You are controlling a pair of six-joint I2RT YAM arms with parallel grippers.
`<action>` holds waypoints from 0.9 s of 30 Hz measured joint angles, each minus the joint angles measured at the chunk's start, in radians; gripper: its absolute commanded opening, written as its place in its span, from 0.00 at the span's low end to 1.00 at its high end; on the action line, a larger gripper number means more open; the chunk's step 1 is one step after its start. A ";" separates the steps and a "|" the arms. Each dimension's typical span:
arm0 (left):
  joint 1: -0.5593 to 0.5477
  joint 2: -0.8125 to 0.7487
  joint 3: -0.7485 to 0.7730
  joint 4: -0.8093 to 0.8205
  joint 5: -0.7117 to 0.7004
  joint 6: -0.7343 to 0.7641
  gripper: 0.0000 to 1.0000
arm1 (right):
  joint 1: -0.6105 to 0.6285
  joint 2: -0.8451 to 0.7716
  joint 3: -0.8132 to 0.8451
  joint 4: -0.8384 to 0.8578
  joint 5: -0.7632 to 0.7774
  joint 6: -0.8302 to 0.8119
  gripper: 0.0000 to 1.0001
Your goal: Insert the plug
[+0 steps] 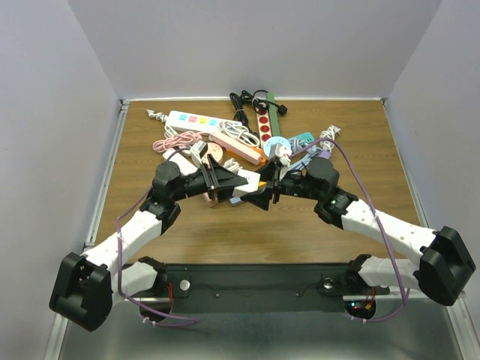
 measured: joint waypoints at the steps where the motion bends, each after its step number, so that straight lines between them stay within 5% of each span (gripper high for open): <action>1: 0.001 0.000 -0.004 0.008 0.003 -0.014 0.00 | 0.000 -0.001 0.000 0.005 -0.002 -0.006 0.54; 5: 0.003 0.000 -0.022 0.068 0.014 -0.043 0.02 | 0.001 -0.005 0.000 0.018 -0.008 0.000 0.36; 6: 0.003 0.001 -0.029 0.087 0.016 -0.052 0.09 | 0.001 -0.005 0.000 0.022 -0.015 0.001 0.20; 7: 0.003 0.003 -0.037 0.107 0.019 -0.062 0.29 | 0.001 -0.005 0.000 0.025 -0.019 0.002 0.01; 11: 0.003 0.019 -0.060 0.164 0.025 -0.092 0.76 | 0.000 -0.005 0.000 0.021 -0.029 0.006 0.01; 13: 0.008 0.031 -0.064 0.184 0.030 -0.093 0.90 | 0.001 -0.005 0.000 0.019 -0.023 0.009 0.00; 16: 0.024 0.065 -0.063 0.201 0.040 -0.048 0.99 | 0.001 -0.014 0.000 0.006 0.015 0.026 0.00; 27: 0.095 0.222 0.003 0.174 -0.031 0.163 0.99 | 0.000 -0.140 0.000 -0.192 0.276 0.046 0.00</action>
